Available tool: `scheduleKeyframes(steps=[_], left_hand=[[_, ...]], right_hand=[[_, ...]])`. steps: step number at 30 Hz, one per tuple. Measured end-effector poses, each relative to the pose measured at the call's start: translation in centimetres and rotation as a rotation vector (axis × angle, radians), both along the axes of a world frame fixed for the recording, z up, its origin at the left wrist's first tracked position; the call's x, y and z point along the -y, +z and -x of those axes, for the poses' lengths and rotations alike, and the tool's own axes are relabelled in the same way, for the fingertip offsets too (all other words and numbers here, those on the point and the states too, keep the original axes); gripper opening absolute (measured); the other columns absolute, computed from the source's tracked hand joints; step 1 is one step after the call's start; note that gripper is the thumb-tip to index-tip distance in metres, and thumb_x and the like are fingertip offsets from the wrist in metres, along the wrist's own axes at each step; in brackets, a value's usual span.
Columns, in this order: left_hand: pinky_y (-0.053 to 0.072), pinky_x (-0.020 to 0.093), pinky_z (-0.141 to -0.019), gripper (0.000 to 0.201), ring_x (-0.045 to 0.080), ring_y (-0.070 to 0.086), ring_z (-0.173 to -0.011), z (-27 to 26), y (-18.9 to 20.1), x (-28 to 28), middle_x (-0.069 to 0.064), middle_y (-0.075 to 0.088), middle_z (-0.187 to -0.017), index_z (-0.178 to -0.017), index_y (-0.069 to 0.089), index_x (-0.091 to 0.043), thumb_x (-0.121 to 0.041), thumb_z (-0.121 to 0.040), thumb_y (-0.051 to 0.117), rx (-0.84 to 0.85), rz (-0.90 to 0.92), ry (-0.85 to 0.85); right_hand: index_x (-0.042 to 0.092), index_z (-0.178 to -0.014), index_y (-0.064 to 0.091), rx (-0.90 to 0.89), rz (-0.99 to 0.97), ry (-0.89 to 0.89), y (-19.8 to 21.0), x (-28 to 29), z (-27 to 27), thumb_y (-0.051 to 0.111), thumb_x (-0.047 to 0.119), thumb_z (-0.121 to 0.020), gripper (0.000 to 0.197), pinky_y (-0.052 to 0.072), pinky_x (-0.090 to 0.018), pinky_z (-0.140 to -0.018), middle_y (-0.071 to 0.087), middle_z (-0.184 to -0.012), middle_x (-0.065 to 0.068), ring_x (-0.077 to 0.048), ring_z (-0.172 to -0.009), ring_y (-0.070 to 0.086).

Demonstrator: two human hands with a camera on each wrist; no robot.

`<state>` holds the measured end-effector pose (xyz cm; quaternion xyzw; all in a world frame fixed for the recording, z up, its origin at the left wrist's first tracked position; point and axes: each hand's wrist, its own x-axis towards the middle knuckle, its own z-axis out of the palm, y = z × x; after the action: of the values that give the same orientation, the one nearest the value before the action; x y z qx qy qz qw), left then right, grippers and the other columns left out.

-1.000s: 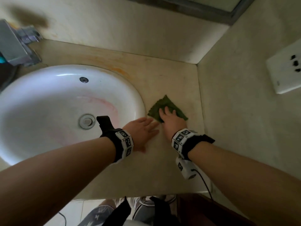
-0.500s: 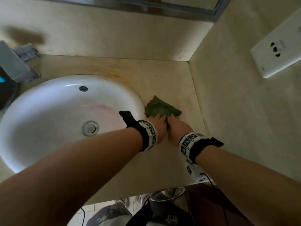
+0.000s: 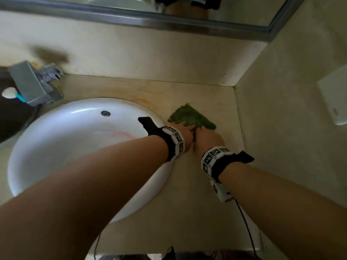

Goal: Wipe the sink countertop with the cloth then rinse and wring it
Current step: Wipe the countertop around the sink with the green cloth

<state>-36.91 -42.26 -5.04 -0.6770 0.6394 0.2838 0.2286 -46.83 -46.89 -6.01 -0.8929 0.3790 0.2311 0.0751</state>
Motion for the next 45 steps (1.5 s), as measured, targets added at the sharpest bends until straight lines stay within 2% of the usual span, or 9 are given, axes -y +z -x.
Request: scheduleKeyframes(steps=[2, 6, 11, 20, 23, 26, 31, 40, 45], left_hand=[[0.020, 0.053, -0.115, 0.069, 0.031, 0.005, -0.147, -1.0, 0.0, -0.3, -0.006, -0.002, -0.162, -0.154, 0.011, -0.025, -0.032, -0.097, 0.047, 0.027, 0.014, -0.012], [0.016, 0.051, -0.117, 0.069, 0.032, 0.006, -0.147, -2.8, -0.1, -1.2, -0.005, 0.003, -0.162, -0.154, 0.012, -0.027, -0.035, -0.096, 0.048, 0.063, 0.095, -0.016], [0.015, 0.049, -0.118, 0.065, 0.031, 0.002, -0.148, -5.2, 0.7, -2.3, 0.001, 0.008, -0.161, -0.153, 0.016, -0.020, -0.027, -0.096, 0.046, 0.045, 0.176, 0.041], [0.020, 0.042, -0.118, 0.058, 0.028, 0.008, -0.148, -10.0, 2.2, -3.4, 0.011, 0.014, -0.160, -0.151, 0.017, -0.005, -0.014, -0.097, 0.036, -0.070, 0.345, 0.188], [0.016, 0.041, -0.119, 0.061, 0.028, 0.004, -0.148, -8.6, 1.0, -2.2, 0.010, 0.003, -0.162, -0.153, 0.012, -0.007, -0.024, -0.100, 0.037, -0.095, 0.263, 0.146], [0.015, 0.044, -0.119, 0.061, 0.028, -0.001, -0.148, -8.5, -1.0, -0.9, 0.008, -0.006, -0.162, -0.154, 0.006, -0.012, -0.028, -0.102, 0.034, -0.062, 0.206, 0.180], [0.013, 0.045, -0.119, 0.060, 0.026, -0.005, -0.148, -10.4, -2.3, 0.4, 0.005, -0.009, -0.162, -0.154, 0.006, -0.017, -0.043, -0.103, 0.023, -0.062, 0.147, 0.179], [0.017, 0.048, -0.118, 0.057, 0.033, 0.003, -0.148, -18.3, -2.9, -2.1, 0.013, 0.001, -0.161, -0.153, 0.012, -0.010, -0.036, -0.103, 0.022, -0.012, 0.183, 0.324], [0.020, 0.053, -0.116, 0.058, 0.038, 0.001, -0.147, -16.6, -1.9, -2.1, 0.016, -0.002, -0.160, -0.153, 0.013, -0.011, -0.039, -0.102, 0.014, -0.009, 0.151, 0.177]], right_hand=[[0.011, -0.113, 0.058, 0.034, 0.108, 0.029, 0.1, 0.4, -1.2, 0.045, 0.019, -0.096, 0.023, 0.046, -0.038, -0.086, 0.058, -0.120, -0.012, -0.029, -0.108, 0.057], [0.013, -0.107, 0.054, 0.063, 0.161, 0.048, 0.2, 1.3, -2.8, 0.043, 0.020, -0.097, 0.017, 0.044, -0.036, -0.072, 0.055, -0.112, -0.012, -0.029, -0.100, 0.059], [0.012, -0.110, 0.054, 0.080, 0.086, -0.035, 0.1, 1.2, -5.6, 0.044, 0.024, -0.097, 0.020, 0.043, -0.034, -0.071, 0.057, -0.113, -0.012, -0.030, -0.098, 0.060], [0.012, -0.084, 0.060, 0.473, -0.085, -0.286, 0.2, -1.8, -10.5, 0.050, 0.022, -0.088, 0.015, 0.039, -0.027, -0.066, 0.060, -0.082, -0.002, -0.022, -0.077, 0.057], [0.013, -0.117, 0.057, 0.385, -0.042, -0.427, -0.5, -2.0, -8.0, 0.053, 0.038, -0.082, 0.043, 0.049, -0.038, -0.088, 0.059, -0.118, -0.011, -0.031, -0.111, 0.055], [0.007, -0.151, 0.016, 0.200, -0.116, -0.444, -1.2, -2.2, -7.0, 0.046, 0.044, -0.093, 0.075, 0.023, -0.041, -0.115, 0.015, -0.158, -0.012, -0.028, -0.146, 0.015], [-0.004, -0.150, -0.002, 0.029, -0.097, -0.283, -1.6, -1.7, -8.3, 0.029, 0.042, -0.101, 0.074, 0.001, -0.039, -0.121, -0.001, -0.160, -0.019, -0.031, -0.148, 0.000], [0.012, -0.153, -0.008, 0.046, -0.147, -0.184, -2.7, 1.2, -8.2, 0.048, 0.056, -0.091, 0.095, 0.002, -0.041, -0.119, -0.012, -0.160, -0.012, -0.038, -0.146, -0.008], [0.012, -0.151, -0.015, -0.034, -0.134, -0.126, -2.6, 1.3, -8.3, 0.040, 0.059, -0.093, 0.093, 0.000, -0.045, -0.121, -0.019, -0.159, -0.014, -0.041, -0.145, -0.014]])
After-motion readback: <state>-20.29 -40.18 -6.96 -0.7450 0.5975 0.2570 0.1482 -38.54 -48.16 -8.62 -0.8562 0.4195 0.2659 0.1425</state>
